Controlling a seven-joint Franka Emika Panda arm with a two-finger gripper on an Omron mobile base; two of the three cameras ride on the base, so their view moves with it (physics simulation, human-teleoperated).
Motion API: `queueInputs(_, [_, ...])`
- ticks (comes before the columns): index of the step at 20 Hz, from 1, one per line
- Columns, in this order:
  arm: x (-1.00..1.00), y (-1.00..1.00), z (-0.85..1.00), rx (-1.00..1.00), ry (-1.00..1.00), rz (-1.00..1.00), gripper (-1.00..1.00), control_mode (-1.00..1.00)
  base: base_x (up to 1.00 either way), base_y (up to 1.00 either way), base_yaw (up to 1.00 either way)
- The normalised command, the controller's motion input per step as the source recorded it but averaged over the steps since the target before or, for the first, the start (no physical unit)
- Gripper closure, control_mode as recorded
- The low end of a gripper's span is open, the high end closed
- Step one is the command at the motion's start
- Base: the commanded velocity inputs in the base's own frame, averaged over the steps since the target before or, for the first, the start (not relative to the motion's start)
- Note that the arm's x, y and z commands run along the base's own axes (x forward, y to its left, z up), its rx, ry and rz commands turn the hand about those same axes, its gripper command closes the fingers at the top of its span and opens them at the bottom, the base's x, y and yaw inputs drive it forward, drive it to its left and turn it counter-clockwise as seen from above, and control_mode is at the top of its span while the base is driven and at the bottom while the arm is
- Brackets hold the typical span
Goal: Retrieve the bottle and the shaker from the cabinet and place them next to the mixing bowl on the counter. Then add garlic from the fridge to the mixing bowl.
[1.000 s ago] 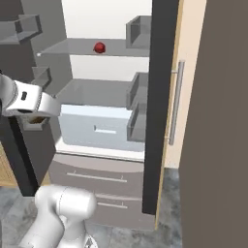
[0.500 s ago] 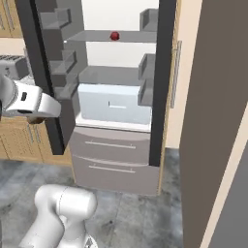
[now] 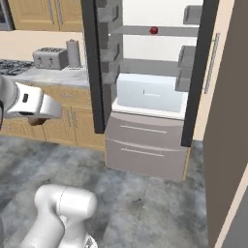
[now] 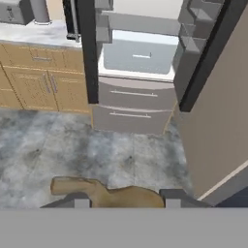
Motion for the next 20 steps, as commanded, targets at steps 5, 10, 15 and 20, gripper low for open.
queueInputs(5, [0.0, 0.0, 0.0, 0.0, 0.0, 0.0, 1.0, 1.0, -0.01, 1.0, 0.43])
queueInputs(10, [0.0, 0.0, 0.0, 0.0, 0.0, 0.0, 1.0, 1.0, 0.36, 1.0, 0.34])
queueInputs(15, [0.0, 0.0, 0.0, 0.0, 0.0, 0.0, 1.0, 1.0, 0.74, 1.0, 0.22])
queueInputs(20, [0.0, 0.0, 0.0, 0.0, 0.0, 0.0, 1.0, 1.0, 0.79, 1.0, 0.1])
